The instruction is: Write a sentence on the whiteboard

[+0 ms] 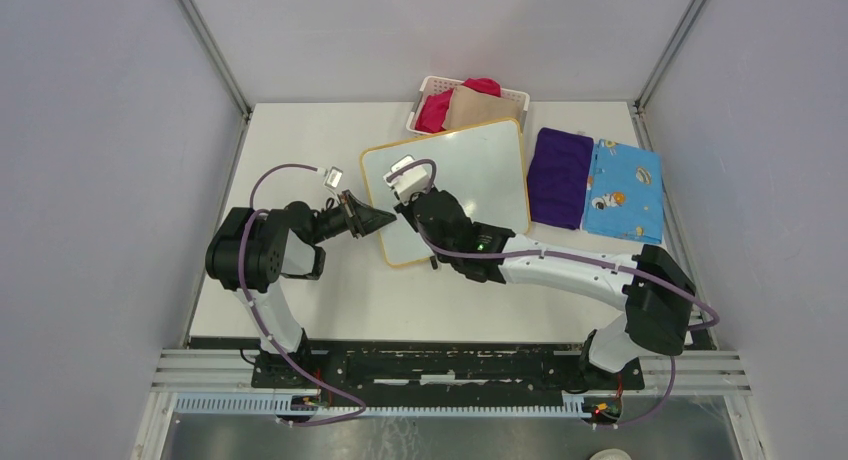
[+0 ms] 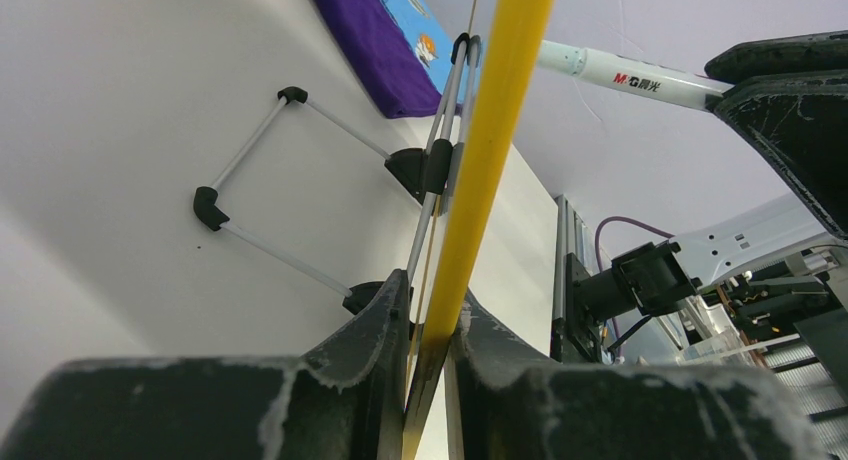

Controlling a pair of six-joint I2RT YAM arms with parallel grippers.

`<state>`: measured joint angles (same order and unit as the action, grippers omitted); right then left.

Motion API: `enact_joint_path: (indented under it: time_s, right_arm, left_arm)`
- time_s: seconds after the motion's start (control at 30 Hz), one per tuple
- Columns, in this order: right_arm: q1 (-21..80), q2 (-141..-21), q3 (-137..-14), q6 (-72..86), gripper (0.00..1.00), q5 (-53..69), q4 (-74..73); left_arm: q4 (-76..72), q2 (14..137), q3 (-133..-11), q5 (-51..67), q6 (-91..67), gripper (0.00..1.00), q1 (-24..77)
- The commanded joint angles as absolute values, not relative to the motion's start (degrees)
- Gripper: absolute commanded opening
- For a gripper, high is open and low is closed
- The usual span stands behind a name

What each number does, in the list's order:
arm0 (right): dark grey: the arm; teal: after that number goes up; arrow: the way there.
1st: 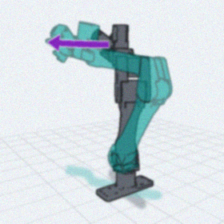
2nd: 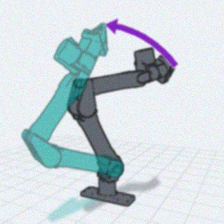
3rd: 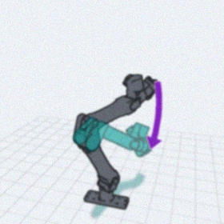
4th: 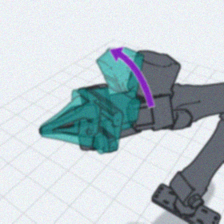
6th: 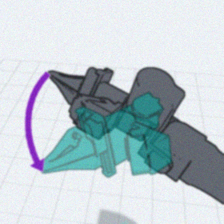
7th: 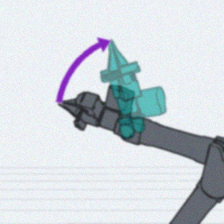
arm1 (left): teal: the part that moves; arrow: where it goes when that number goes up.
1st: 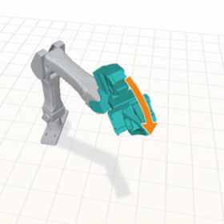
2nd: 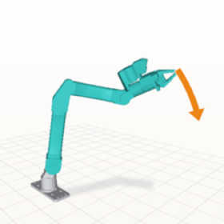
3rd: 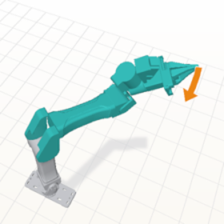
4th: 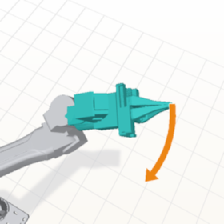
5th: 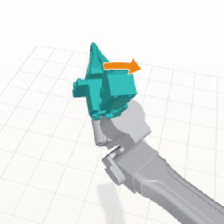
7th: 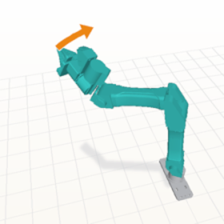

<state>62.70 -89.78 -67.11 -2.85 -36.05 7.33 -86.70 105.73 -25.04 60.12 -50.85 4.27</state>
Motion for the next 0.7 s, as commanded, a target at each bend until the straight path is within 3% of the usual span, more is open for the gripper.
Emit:
enact_joint_path:
  time_s: [0.0,0.67]
  right_arm:
    - [62.02,-87.94,-66.58,-1.85,0.00,-36.08,5.89]
    - [63.25,-88.66,-69.12,-1.21,0.00,-28.36,9.89]
  left_arm:
    - [-89.91,105.19,-25.11,61.47,-50.71,0.22,4.22]
    - [-89.12,104.97,-25.27,61.59,-50.28,0.22,4.51]
